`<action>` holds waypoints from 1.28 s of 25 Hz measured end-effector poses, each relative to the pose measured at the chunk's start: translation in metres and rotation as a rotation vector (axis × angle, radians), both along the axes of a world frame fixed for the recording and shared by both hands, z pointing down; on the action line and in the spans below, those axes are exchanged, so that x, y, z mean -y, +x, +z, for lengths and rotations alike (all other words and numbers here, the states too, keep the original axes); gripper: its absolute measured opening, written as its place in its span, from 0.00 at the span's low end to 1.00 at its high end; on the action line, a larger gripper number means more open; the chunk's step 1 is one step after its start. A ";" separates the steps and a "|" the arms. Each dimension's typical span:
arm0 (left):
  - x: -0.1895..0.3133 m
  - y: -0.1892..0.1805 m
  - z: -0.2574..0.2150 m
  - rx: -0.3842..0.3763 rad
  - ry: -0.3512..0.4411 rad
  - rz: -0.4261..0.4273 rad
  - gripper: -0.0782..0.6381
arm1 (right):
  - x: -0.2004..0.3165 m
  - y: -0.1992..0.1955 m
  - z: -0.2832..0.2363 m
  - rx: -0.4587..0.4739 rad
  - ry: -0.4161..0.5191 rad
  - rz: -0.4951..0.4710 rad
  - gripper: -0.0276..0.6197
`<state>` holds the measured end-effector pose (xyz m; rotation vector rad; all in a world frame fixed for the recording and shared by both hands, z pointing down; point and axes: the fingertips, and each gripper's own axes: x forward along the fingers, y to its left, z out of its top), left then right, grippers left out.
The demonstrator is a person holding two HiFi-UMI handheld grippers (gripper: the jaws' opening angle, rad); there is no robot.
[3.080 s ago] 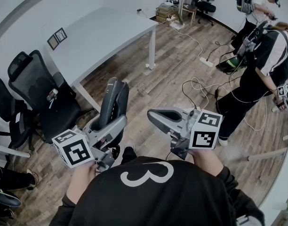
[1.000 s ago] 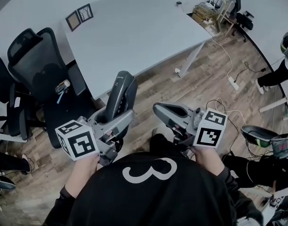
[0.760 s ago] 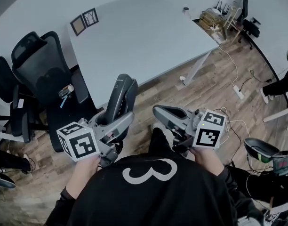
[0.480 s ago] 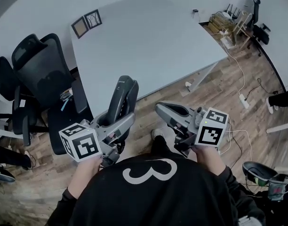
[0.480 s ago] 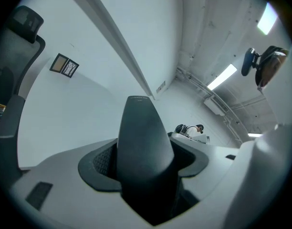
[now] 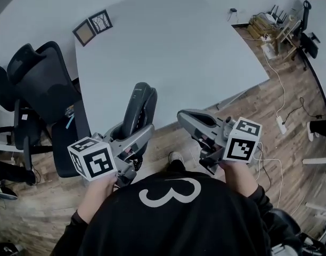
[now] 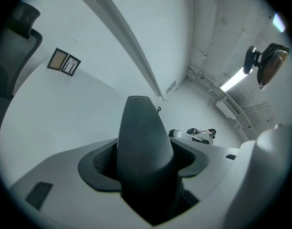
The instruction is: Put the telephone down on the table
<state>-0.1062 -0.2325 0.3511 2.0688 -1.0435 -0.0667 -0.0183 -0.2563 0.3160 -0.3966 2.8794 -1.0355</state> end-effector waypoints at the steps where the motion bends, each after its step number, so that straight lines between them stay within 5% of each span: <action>1: 0.008 0.002 0.002 0.006 -0.005 -0.008 0.54 | 0.008 0.002 0.001 0.000 -0.006 -0.006 0.06; 17: 0.106 0.006 0.030 0.242 -0.002 -0.103 0.54 | 0.092 0.012 0.036 -0.035 -0.081 -0.074 0.06; 32: 0.163 -0.018 0.135 0.455 -0.169 -0.191 0.54 | 0.127 0.024 0.068 -0.056 -0.153 -0.072 0.06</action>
